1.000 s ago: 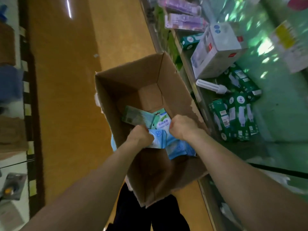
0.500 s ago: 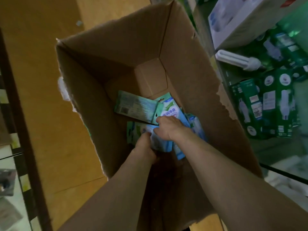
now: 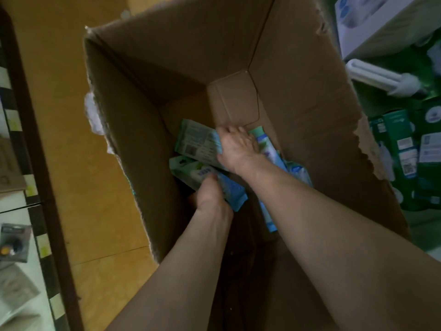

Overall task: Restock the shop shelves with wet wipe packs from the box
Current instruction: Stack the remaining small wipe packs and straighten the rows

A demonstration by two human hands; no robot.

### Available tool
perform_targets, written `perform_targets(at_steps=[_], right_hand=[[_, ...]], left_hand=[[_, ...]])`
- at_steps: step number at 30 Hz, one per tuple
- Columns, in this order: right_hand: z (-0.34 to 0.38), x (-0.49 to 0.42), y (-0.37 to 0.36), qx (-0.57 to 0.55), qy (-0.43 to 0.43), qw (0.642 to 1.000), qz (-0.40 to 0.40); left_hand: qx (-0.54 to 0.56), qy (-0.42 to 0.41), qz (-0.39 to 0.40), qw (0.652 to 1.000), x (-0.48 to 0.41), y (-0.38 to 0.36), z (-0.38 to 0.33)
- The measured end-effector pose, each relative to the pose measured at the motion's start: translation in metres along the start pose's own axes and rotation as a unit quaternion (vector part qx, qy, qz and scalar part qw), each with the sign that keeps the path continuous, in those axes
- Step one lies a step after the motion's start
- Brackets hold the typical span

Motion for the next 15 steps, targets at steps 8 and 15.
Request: perform_targets(at_steps=[8,15], right_hand=[[-0.007,0.010,-0.001,-0.029,-0.083,0.996,0.017],[-0.031,0.103,0.041,-0.162,-0.129,0.978,-0.005]], left_hand=[[-0.045,-0.007,0.007,0.999,0.007,0.003,-0.005],[-0.057,-0.131,-0.007,0.990,0.075,0.016,-0.023]])
Point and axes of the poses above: each hand's wrist, its own x-axis away from the middle knuckle, its own y-axis out of the back of the hand, z = x × y, the point moved 7 cm from there along -x, towards the middle knuckle, and after that the axes turned 3 degrees about -y, right-handed, at the moved point
